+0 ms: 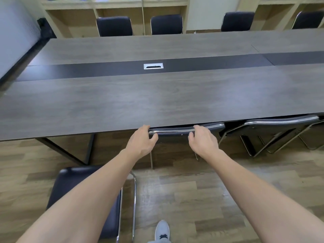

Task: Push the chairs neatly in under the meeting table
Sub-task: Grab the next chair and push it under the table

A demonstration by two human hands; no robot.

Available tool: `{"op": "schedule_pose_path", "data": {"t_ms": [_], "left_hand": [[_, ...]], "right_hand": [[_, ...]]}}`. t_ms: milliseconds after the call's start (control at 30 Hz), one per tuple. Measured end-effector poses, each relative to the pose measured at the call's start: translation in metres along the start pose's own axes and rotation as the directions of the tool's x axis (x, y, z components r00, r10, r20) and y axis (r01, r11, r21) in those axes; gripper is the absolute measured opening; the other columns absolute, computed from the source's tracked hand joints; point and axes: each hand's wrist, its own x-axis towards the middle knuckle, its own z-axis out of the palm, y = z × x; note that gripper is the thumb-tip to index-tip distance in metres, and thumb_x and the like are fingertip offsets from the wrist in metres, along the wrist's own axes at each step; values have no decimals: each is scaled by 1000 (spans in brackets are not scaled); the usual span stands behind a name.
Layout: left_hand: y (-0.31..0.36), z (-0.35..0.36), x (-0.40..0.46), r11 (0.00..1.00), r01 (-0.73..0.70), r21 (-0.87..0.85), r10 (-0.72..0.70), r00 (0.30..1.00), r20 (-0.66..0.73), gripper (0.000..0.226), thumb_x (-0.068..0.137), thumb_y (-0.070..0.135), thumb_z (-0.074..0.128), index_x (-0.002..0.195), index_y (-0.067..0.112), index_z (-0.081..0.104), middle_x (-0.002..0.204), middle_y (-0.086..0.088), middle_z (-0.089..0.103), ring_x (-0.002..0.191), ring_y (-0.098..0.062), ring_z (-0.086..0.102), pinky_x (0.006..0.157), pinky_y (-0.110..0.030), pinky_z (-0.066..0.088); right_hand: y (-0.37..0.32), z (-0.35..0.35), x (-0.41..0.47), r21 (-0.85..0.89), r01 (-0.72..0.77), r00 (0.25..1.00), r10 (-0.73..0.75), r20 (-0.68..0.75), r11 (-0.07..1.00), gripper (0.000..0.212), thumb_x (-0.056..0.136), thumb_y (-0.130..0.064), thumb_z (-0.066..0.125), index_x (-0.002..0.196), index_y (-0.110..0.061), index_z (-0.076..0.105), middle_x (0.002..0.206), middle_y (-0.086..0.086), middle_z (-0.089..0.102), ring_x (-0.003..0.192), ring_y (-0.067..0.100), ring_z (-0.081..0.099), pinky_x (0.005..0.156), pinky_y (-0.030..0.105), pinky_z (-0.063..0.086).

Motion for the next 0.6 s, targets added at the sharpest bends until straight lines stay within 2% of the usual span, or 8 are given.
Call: {"op": "schedule_pose_path", "data": {"t_ms": [167,300,467,600], "left_hand": [[11,9,-42,1000,-16,0,16,1000,-27,49,100,33,48,142,9,46,141,-9,53,127,-26,51,104,-34,39],[14,21,-75,1000,-14,-3,14,1000,-19,58,100,39,46,149,10,38,152,-8,44,137,-24,43,111,-34,33],[23,39,-124,998,1,-67,-2,1000,-10,58,101,42,43,150,12,37,153,-5,44,138,-22,42,113,-32,31],[25,46,-156,998,-5,-69,4,1000,-20,57,102,40,41,151,12,37,154,-4,43,141,-21,38,114,-31,28]], "right_hand": [[16,1,-42,-20,28,1000,-28,7,999,38,100,-29,39,129,-9,52,130,11,57,119,31,52,93,39,43],[26,-1,-75,-19,45,999,-45,1,999,39,100,-29,39,131,-9,52,130,10,58,118,30,54,94,39,44],[41,-5,-118,-47,90,996,-91,-20,995,29,99,-27,38,113,-9,57,117,10,60,108,31,57,86,38,45],[49,-7,-147,-60,107,993,-110,-48,992,28,99,-27,38,110,-10,57,113,9,62,105,31,58,81,37,45]]}}
